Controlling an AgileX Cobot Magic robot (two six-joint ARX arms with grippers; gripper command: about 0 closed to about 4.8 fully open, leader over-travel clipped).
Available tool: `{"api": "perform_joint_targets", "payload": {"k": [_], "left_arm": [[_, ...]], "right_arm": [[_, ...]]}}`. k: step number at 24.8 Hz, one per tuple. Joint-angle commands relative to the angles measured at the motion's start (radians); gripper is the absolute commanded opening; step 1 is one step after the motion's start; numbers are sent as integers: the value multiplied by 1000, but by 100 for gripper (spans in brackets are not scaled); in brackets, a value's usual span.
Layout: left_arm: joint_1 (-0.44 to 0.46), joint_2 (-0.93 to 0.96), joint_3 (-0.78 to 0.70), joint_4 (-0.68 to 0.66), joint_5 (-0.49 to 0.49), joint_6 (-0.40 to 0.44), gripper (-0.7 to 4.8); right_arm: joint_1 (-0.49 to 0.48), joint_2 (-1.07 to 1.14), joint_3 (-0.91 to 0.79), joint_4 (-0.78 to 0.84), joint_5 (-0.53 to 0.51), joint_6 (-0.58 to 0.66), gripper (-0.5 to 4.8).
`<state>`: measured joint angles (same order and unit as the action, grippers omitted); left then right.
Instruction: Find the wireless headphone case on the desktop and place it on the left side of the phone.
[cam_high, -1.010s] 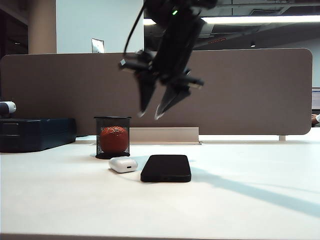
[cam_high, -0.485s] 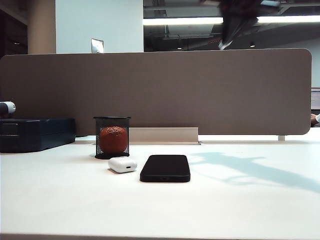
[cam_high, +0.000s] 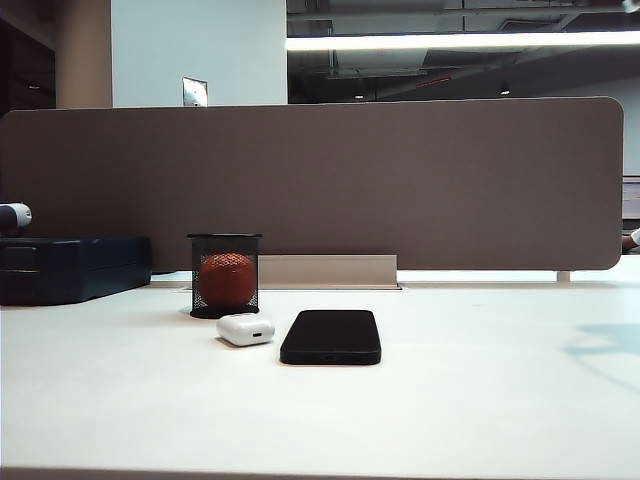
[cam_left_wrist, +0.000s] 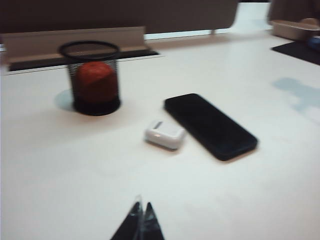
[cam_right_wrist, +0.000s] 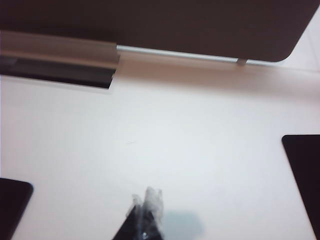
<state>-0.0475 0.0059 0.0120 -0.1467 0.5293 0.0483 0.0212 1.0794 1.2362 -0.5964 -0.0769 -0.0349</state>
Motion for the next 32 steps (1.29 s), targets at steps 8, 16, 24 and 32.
{"api": "perform_joint_targets", "payload": {"k": [8,16,24,32], "left_arm": [[-1,0,0,50,-355,-53,-6],[-1,0,-1,83,-381,-67,-6],[-1,0,-1,111,-420,-63,-6],[-2,0,-1,158,-421,-61,-6]], "right_arm": [[-14,-436,-521,293,-34,65,-8],[-13,-790,-897,454,-30,83,-8],[-13,-1019,-1074,507,-30,94,-8],[-13,-1082,-1194,544,-21,91,-8]]}}
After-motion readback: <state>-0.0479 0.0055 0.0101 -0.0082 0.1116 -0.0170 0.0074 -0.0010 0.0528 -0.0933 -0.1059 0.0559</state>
